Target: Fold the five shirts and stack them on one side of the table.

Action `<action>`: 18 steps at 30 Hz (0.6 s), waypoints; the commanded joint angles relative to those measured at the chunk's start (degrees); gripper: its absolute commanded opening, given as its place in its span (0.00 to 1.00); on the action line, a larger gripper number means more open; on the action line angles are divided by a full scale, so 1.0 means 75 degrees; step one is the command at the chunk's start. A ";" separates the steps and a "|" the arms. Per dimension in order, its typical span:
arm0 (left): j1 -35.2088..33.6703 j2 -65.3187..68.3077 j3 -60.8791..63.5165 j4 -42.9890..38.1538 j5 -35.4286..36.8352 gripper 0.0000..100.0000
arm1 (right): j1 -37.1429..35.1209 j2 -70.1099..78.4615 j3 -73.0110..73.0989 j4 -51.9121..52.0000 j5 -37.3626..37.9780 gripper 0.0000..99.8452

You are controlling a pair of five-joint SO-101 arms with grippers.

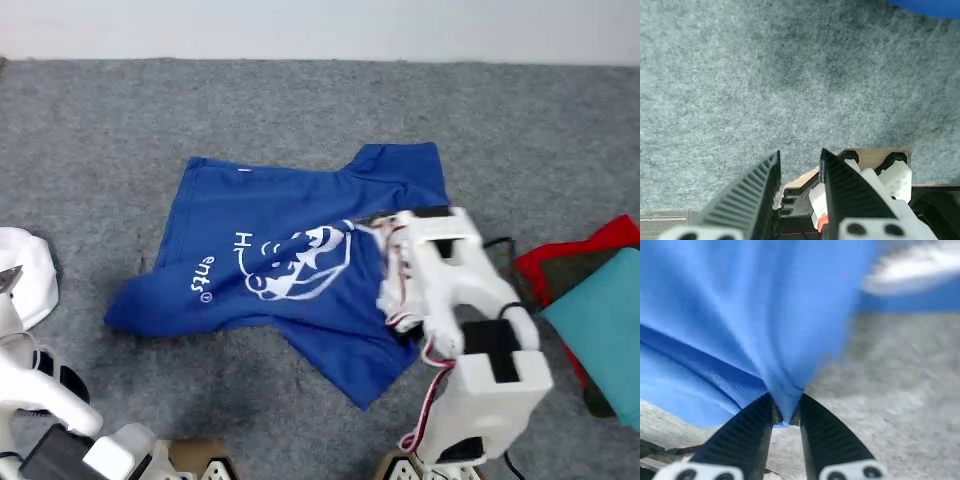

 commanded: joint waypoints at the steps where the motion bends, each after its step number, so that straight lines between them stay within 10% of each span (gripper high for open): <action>1: 0.0035 -0.0316 0.0006 0.0223 -0.0023 0.12 | 0.1201 -0.0006 -0.0152 0.0287 0.0621 0.01; 9: 0.0059 -0.0316 0.0006 0.0223 -0.0023 0.12 | 0.2760 -0.0006 -0.1547 0.1284 0.1266 0.03; 18: 0.0082 -0.0316 0.0006 0.0223 -0.0023 0.12 | 0.1412 -0.0709 -0.2649 0.2831 0.1289 0.45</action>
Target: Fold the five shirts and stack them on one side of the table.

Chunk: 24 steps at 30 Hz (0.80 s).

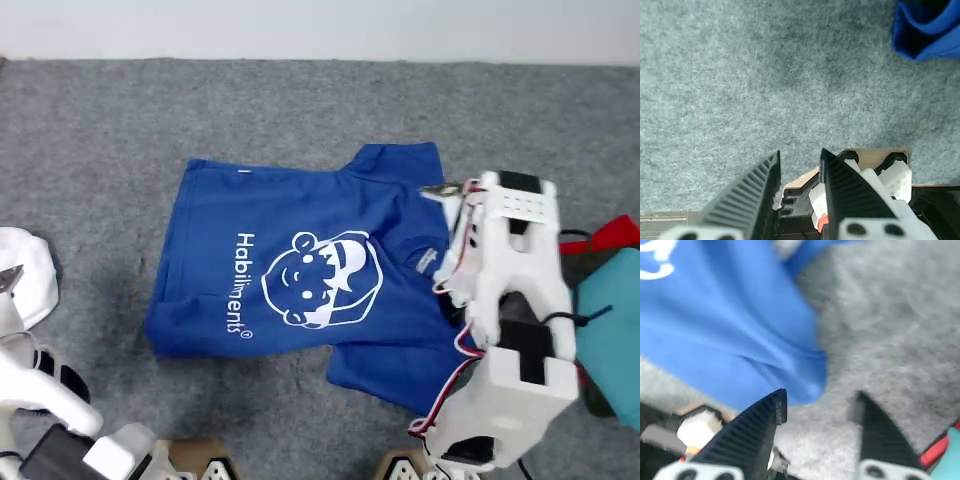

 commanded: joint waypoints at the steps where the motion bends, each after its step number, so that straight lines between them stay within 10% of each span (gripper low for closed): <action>1: 0.0047 -0.0316 0.0006 0.0223 -0.0023 0.12 | -0.0486 -0.0967 -0.0399 0.0615 0.0199 0.47; 24: 0.0070 -0.0316 0.0018 0.0223 -0.0023 0.12 | -0.3007 -0.7027 0.7033 -0.1366 0.2755 0.42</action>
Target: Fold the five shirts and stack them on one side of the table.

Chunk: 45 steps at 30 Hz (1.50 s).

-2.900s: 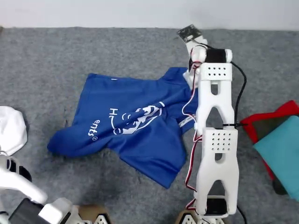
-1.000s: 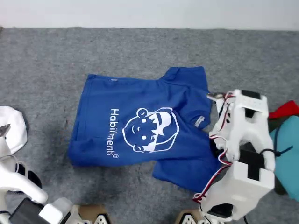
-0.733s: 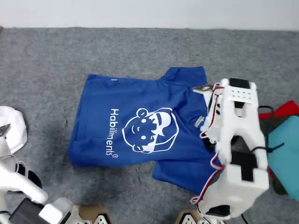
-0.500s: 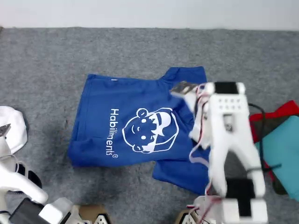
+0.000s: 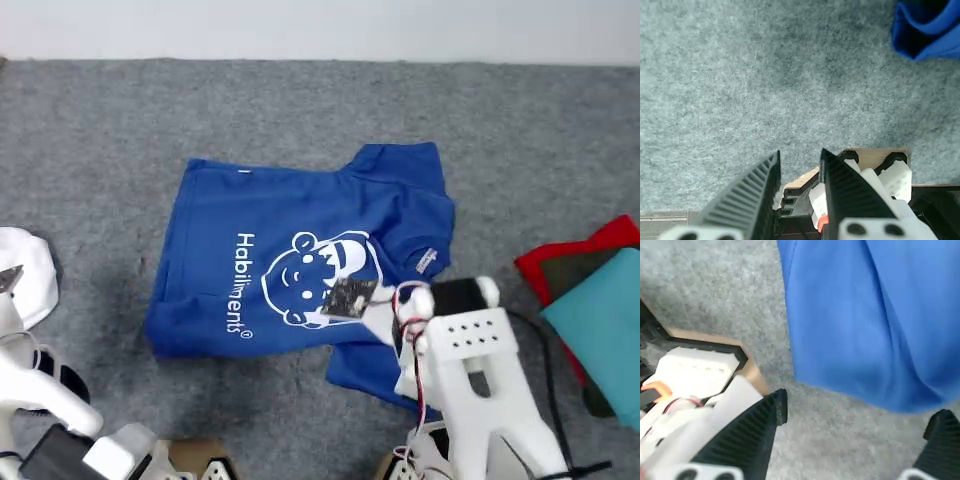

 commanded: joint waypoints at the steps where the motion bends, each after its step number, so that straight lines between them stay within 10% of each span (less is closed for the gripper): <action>1: 0.0070 -0.0316 0.0018 0.0223 -0.0023 0.12 | -0.0475 -0.0158 0.1078 -0.0920 0.0199 0.42; 22: 0.0012 -0.0316 -0.0006 0.0223 -0.0023 0.12 | -0.1846 -0.0147 0.2590 -0.3651 0.0516 0.41; 30: 0.0012 -0.0328 -0.0053 0.0223 -0.0035 0.12 | -0.0779 -0.0158 0.2544 -0.4495 0.0012 0.01; 45: 0.0082 -0.0328 -0.0064 0.0223 -0.0035 0.12 | -0.0029 -0.0252 0.0481 -0.2878 -0.0586 0.01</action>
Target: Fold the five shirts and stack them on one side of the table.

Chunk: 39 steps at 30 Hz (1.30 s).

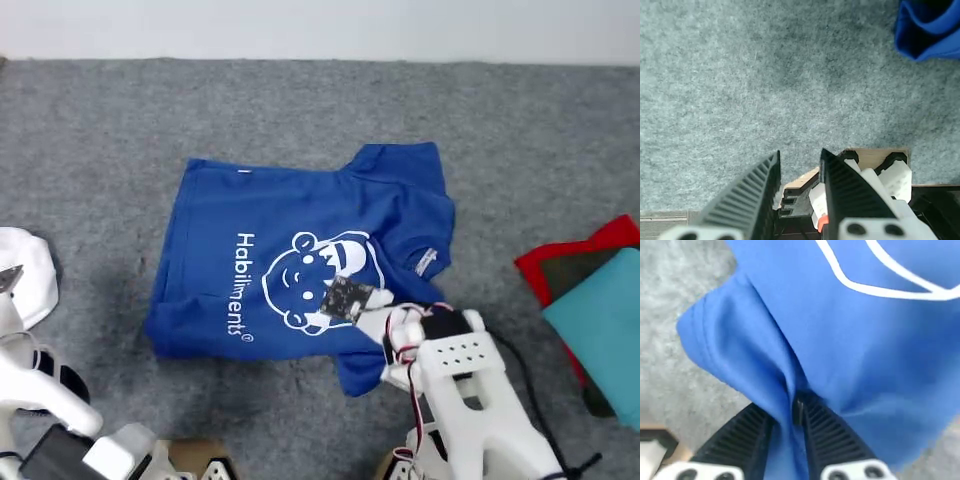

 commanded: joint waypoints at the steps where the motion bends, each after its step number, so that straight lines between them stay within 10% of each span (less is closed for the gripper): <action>1: 0.0082 -0.0328 -0.0064 0.0223 -0.0035 0.12 | 0.0076 -0.0088 -0.1582 0.1073 -0.0082 0.01; 15: 0.0082 -0.0328 -0.0053 0.0223 -0.0035 0.12 | 0.0100 0.0018 -0.5509 0.2819 -0.0082 0.01; 28: 0.0070 -0.0328 -0.0053 0.0223 -0.0035 0.12 | 0.1190 0.1858 -0.5251 -0.1612 -0.0516 0.01; 39: 0.0070 -0.0328 -0.0053 0.0223 -0.0035 0.12 | 0.1377 0.6570 -0.9682 -0.2127 -0.0938 0.01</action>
